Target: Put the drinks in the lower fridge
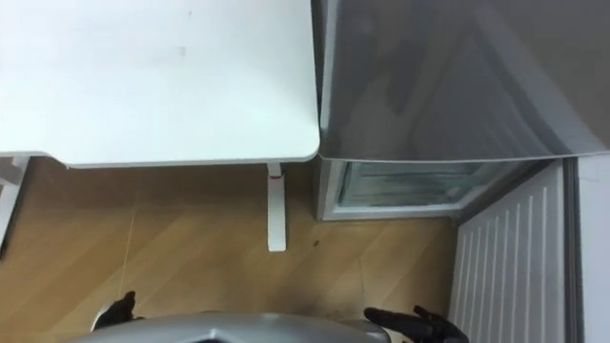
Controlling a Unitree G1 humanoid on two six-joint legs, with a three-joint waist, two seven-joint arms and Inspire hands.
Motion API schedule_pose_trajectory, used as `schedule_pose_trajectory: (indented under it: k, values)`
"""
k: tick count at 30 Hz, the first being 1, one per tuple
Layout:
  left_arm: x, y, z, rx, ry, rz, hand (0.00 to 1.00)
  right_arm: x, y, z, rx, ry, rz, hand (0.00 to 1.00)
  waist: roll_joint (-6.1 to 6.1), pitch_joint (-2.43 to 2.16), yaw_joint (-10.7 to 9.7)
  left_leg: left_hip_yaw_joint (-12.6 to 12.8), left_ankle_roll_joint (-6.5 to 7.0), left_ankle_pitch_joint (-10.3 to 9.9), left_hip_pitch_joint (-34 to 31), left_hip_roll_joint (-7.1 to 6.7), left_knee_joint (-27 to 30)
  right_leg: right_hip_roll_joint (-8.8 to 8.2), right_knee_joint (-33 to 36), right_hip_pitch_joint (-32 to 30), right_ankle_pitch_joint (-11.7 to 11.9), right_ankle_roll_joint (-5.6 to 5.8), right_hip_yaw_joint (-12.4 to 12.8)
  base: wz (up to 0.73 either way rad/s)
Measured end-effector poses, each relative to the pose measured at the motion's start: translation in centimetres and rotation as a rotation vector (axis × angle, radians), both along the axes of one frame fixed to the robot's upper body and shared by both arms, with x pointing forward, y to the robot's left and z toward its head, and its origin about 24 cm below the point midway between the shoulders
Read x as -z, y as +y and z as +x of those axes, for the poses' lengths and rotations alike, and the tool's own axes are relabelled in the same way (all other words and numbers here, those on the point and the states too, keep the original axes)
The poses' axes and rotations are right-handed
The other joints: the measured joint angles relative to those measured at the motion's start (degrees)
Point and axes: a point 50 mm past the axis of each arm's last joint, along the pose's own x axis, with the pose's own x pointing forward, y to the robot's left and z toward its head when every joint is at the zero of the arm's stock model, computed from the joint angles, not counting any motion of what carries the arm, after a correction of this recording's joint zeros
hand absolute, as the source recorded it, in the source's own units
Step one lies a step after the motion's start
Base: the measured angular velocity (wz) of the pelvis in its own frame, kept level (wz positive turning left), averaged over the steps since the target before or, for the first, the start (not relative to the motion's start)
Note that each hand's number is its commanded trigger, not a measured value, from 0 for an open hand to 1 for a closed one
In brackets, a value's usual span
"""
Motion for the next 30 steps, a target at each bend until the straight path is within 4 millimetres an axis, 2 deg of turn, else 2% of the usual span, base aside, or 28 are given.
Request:
schedule_pose_trajectory:
  k: [6, 11, 13, 15, 17, 19, 21, 24, 30]
  values:
    - [-0.2, -0.1, 1.3, 0.042, -0.023, -0.007, 0.0, -0.3, -0.3, 2.0, -0.123, -0.035, -0.077, 0.0, -0.2, -0.03, -0.2, 0.3, 0.02, 0.0, 0.2, 0.01, 0.0, 0.04, 0.0, -0.1, 0.0, -0.01, 0.8, -0.07]
    - [-0.3, 0.1, 1.8, 0.039, -0.037, -0.018, 0.0, -2.1, -1.7, 6.4, -0.166, -0.204, -0.196, 0.0, -0.78, 0.2, -1.3, 0.4, 0.13, 0.1, 0.7, -0.27, -0.3, -0.1, -0.4, 0.0, 0.0, 0.08, 1.4, -0.06]
    - [-0.3, 0.3, 1.8, 0.069, -0.031, -0.012, 0.0, -4.0, -2.7, 9.1, -0.171, -0.334, -0.28, 0.0, -1.17, 0.05, -1.8, 0.4, 0.13, 0.1, 0.8, -0.38, -0.3, -0.1, -1.0, 0.1, 0.0, 0.19, 1.8, -0.07]
    - [-0.4, 0.4, 1.9, 0.079, -0.037, -0.006, 0.0, -5.3, -3.5, 10.5, -0.187, -0.404, -0.349, 0.0, -1.7, -0.13, -1.7, 0.5, 0.13, 0.1, 1.1, -0.41, -0.5, -0.09, -1.0, 0.2, 0.0, 0.21, 2.2, -0.1]
    - [-0.6, 0.9, 1.8, 0.089, -0.032, 0.011, 0.0, -7.8, -3.9, 12.7, -0.247, -0.529, -0.462, 0.0, -2.16, -0.18, -1.9, 0.5, 0.11, 0.1, 1.7, -0.34, -1.5, 0.08, -0.8, 0.3, 0.1, 0.16, 2.5, -0.13]
    - [-0.6, 1.2, 1.6, 0.095, -0.026, 0.021, 0.0, -9.2, -4.0, 13.7, -0.255, -0.603, -0.517, 0.0, -3.03, -0.3, -2.1, 0.9, 0.1, 0.1, 2.3, -0.25, -2.1, 0.22, -0.9, 0.3, 0.2, 0.12, 3.1, -0.14]
    - [-0.8, 1.5, 1.6, 0.096, -0.033, 0.028, 0.0, -10.4, -4.1, 14.4, -0.254, -0.654, -0.559, 0.0, -3.67, -0.39, -1.9, 1.5, 0.09, 0.1, 2.5, -0.14, -2.2, 0.28, -0.9, 0.2, 0.2, 0.15, 4.1, -0.21]
    - [-0.7, 1.5, 1.4, 0.095, -0.027, 0.029, 0.0, -12.4, -4.8, 15.0, -0.245, -0.712, -0.666, 0.0, -3.38, -0.32, -3.1, 2.2, 0.1, 0.1, 2.5, -0.31, -2.5, 0.1, -1.0, 0.0, 0.6, 0.4, 4.7, -0.14]
    - [-0.9, 1.6, 0.9, 0.083, -0.038, 0.038, 0.0, -16.8, -6.5, 15.9, -0.12, -0.852, -0.869, 0.0, -3.17, -0.49, -3.8, 2.6, 0.29, 0.2, 4.1, -0.5, -4.4, 0.1, -1.0, 0.1, 0.8, 0.79, 5.7, -0.12]
